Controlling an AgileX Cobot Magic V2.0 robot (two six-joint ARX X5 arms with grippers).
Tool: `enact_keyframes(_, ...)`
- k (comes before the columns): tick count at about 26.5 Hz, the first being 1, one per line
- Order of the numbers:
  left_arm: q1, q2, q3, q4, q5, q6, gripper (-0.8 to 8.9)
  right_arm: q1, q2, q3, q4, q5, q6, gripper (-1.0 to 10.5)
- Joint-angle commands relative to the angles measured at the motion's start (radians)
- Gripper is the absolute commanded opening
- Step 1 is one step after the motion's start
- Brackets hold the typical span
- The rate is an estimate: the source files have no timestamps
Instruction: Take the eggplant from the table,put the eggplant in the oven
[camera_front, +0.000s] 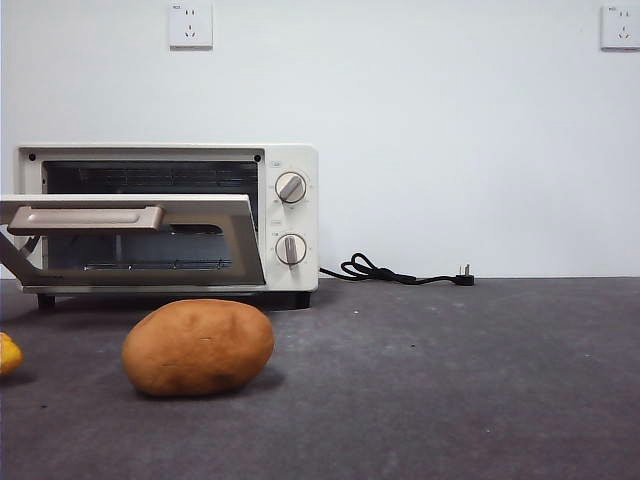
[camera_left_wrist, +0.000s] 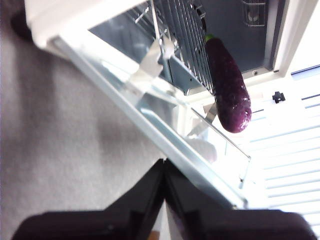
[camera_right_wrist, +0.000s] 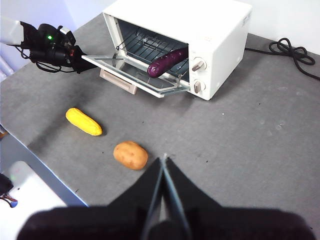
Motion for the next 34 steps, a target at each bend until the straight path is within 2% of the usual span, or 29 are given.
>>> enact_keyframes(1,-0.002,0.011,0.006,0.043,0.06,-0.053,-0.06,0.002,0.0,0.0,-0.019,0.001,0.008,-0.1)
enact_keyframes(3,-0.002,0.011,0.016,0.063,0.09,-0.075,-0.06,0.002,0.001,0.0,-0.019,0.0,0.008,-0.1)
enact_keyframes(11,-0.031,0.011,0.115,0.089,0.078,-0.079,-0.06,0.002,0.001,0.0,-0.019,0.0,0.009,-0.1)
enact_keyframes(20,-0.109,0.011,0.209,0.188,-0.068,-0.13,-0.06,0.002,0.001,0.0,-0.019,-0.004,0.033,-0.1)
enact_keyframes(26,-0.126,0.011,0.274,0.177,-0.096,-0.132,-0.06,0.002,0.001,0.0,-0.019,-0.023,0.038,-0.1)
enact_keyframes(34,-0.124,-0.016,0.298,0.073,-0.087,-0.13,-0.06,0.002,0.001,0.0,-0.019,-0.023,0.038,-0.1)
